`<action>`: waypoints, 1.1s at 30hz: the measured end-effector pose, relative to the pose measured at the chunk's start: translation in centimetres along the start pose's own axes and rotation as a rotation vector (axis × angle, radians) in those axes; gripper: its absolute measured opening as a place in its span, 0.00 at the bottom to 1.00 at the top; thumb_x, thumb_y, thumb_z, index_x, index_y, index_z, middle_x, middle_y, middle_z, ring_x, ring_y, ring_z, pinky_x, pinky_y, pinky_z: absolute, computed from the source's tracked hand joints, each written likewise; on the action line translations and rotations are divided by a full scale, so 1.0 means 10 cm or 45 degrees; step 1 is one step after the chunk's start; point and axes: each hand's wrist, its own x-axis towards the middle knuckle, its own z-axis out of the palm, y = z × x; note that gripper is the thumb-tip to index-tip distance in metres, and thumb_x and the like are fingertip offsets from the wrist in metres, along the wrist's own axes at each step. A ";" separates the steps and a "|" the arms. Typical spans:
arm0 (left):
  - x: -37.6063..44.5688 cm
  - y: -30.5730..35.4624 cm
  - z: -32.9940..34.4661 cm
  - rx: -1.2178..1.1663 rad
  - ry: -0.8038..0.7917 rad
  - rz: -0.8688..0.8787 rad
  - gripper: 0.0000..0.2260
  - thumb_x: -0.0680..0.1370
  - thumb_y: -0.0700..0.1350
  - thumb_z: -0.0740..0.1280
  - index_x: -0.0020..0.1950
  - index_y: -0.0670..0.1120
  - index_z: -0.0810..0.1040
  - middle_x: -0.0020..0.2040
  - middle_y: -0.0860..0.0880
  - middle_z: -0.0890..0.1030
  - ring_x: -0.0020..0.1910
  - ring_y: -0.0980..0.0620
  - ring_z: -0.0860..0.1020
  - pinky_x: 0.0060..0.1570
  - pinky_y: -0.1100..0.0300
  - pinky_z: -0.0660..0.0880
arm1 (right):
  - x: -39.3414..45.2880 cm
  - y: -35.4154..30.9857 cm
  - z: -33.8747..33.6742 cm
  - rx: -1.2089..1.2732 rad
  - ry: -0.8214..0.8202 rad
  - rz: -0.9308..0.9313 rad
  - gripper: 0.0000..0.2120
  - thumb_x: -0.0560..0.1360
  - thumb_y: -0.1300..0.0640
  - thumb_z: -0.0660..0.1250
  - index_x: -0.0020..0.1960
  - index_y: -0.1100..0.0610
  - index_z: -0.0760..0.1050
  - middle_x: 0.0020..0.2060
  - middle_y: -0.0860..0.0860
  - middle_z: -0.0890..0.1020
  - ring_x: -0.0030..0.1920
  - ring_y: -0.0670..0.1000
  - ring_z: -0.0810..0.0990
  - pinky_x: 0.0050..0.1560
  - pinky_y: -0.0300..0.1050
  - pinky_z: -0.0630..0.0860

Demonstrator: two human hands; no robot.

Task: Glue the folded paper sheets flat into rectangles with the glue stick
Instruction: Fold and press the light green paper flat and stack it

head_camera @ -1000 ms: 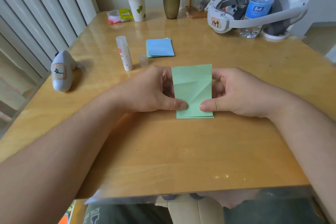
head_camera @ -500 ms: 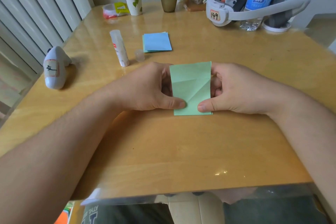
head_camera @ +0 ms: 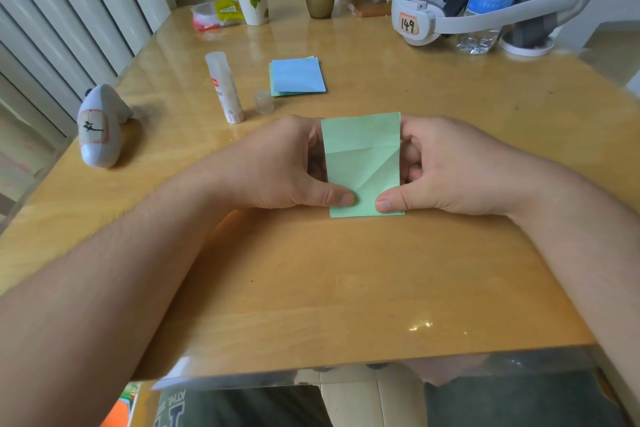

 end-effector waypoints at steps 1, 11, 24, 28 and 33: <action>0.00 0.01 0.00 0.013 0.006 -0.006 0.16 0.71 0.45 0.82 0.51 0.57 0.79 0.38 0.65 0.82 0.35 0.63 0.78 0.37 0.72 0.71 | 0.00 0.00 0.00 0.001 0.002 0.001 0.29 0.67 0.58 0.84 0.57 0.36 0.75 0.32 0.40 0.81 0.31 0.40 0.72 0.35 0.35 0.72; 0.01 0.04 0.01 0.159 0.071 0.045 0.20 0.68 0.48 0.84 0.48 0.59 0.74 0.34 0.66 0.77 0.34 0.60 0.75 0.35 0.69 0.69 | -0.01 -0.02 0.00 0.044 -0.031 -0.017 0.30 0.68 0.61 0.83 0.60 0.36 0.76 0.31 0.38 0.81 0.31 0.40 0.72 0.35 0.33 0.72; 0.01 0.04 0.00 0.173 0.071 0.056 0.21 0.68 0.49 0.84 0.47 0.60 0.74 0.34 0.64 0.77 0.34 0.60 0.74 0.34 0.68 0.69 | 0.00 0.01 0.00 0.009 -0.024 -0.014 0.31 0.67 0.57 0.84 0.61 0.32 0.75 0.40 0.43 0.86 0.35 0.41 0.75 0.43 0.48 0.79; 0.01 0.06 0.00 0.192 0.066 0.061 0.21 0.68 0.49 0.84 0.47 0.60 0.73 0.34 0.65 0.77 0.34 0.60 0.75 0.34 0.69 0.70 | 0.01 0.01 0.00 -0.002 -0.023 -0.007 0.31 0.67 0.57 0.84 0.61 0.33 0.75 0.37 0.41 0.82 0.33 0.40 0.73 0.39 0.42 0.76; 0.00 0.05 0.00 0.213 0.072 0.052 0.20 0.68 0.50 0.84 0.47 0.59 0.74 0.35 0.65 0.78 0.35 0.59 0.76 0.34 0.69 0.69 | 0.01 0.02 0.00 0.035 -0.039 -0.015 0.31 0.67 0.61 0.84 0.60 0.38 0.75 0.35 0.36 0.82 0.34 0.38 0.76 0.39 0.35 0.74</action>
